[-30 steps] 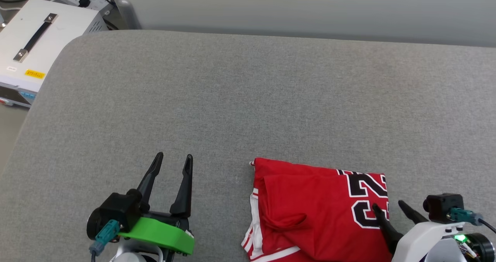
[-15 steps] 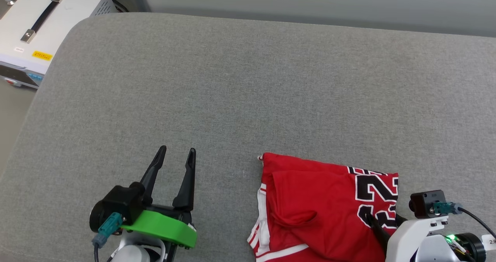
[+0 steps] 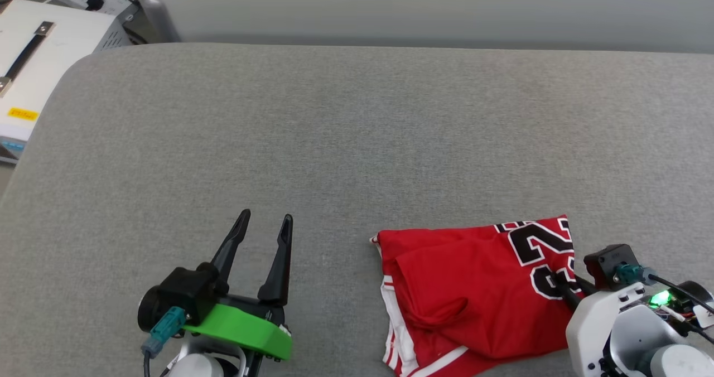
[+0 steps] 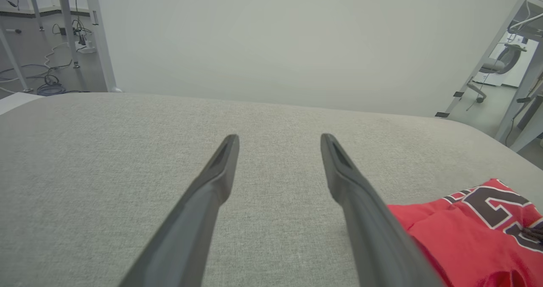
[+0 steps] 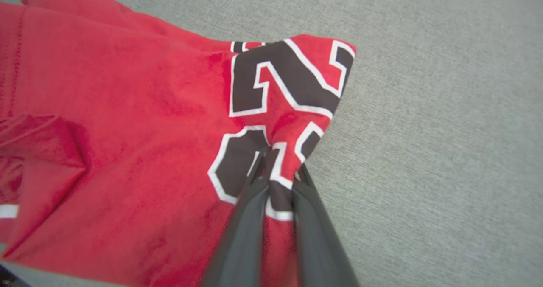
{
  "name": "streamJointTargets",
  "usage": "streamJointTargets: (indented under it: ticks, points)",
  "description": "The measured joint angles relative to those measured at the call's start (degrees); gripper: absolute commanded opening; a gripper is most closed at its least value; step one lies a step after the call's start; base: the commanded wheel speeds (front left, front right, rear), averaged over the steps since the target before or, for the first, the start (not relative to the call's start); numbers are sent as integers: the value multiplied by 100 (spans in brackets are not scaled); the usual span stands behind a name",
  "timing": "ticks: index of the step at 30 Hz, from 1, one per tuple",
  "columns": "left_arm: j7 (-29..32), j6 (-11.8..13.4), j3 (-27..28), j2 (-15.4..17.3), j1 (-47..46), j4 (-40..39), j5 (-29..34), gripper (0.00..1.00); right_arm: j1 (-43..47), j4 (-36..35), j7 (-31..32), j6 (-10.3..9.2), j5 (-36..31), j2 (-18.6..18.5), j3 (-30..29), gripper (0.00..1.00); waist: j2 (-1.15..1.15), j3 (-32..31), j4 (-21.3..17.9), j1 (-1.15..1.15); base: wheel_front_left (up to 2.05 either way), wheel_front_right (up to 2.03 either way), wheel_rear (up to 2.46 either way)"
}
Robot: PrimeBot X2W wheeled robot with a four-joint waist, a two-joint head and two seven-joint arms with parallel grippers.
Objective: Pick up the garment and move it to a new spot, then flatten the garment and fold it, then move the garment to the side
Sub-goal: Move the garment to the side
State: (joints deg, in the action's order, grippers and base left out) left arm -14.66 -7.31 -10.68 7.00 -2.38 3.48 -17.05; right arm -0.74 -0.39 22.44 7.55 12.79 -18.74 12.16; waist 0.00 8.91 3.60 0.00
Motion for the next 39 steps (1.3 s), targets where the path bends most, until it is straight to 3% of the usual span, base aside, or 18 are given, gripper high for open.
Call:
streamJointTargets:
  ticks: [10,18,26,39]
  points:
    - [0,0,-465,26,-11,-198,30,100,-698,-347,109,0,-57,-1319,566,0,0,26,-728,0,0,0,0]
    - [0,0,-870,221,-387,-481,112,100,-1440,104,-152,0,58,-2196,755,0,0,395,-1340,0,0,0,0]
    - [110,0,-1072,561,-786,-971,222,100,-2120,1157,-802,0,103,-2484,671,0,0,1084,-1773,0,0,0,0]
    - [615,8,-998,892,-1181,-1956,371,100,-3115,3229,-1936,0,-174,-2560,-247,0,0,2221,-2072,1,0,0,0]
